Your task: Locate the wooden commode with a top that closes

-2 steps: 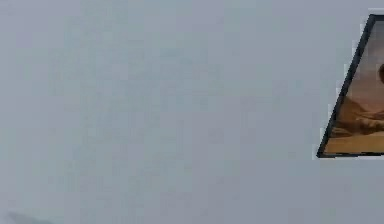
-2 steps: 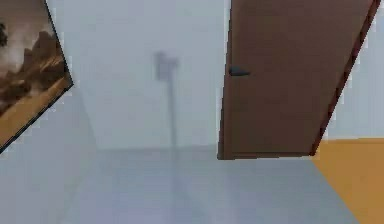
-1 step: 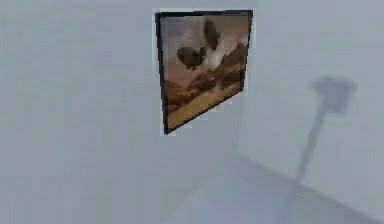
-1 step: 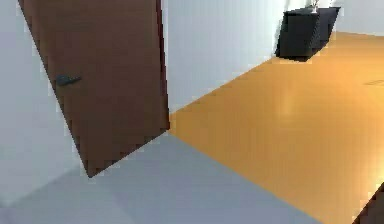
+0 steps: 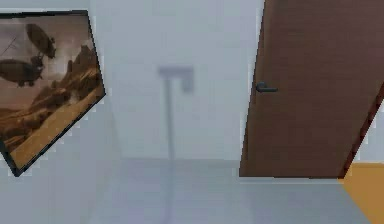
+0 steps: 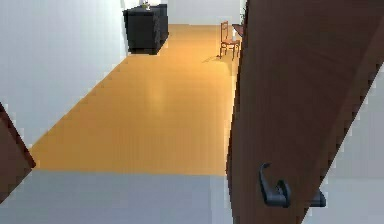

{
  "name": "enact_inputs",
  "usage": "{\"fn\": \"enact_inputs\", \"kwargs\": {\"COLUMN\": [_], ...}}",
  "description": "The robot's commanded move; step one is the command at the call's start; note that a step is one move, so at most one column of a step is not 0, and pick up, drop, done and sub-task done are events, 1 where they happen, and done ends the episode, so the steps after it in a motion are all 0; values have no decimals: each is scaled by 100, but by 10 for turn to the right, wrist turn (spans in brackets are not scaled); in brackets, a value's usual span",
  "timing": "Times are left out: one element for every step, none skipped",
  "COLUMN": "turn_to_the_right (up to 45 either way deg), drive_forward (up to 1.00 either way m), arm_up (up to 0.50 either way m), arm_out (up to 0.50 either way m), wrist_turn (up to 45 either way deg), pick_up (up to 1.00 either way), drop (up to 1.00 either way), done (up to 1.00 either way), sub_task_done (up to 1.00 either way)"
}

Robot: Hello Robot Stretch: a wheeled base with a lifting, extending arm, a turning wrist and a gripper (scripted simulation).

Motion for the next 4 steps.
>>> {"fn": "enact_inputs", "kwargs": {"turn_to_the_right": [0, -450, -450, -450], "drive_forward": [15, 0, 0, 0], "arm_up": [0, 0, 0, 0], "arm_out": [0, 0, 0, 0], "wrist_turn": [0, 0, 0, 0], "pick_up": [0, 0, 0, 0], "drop": [0, 0, 0, 0], "done": [0, 0, 0, 0], "sub_task_done": [0, 0, 0, 0]}}
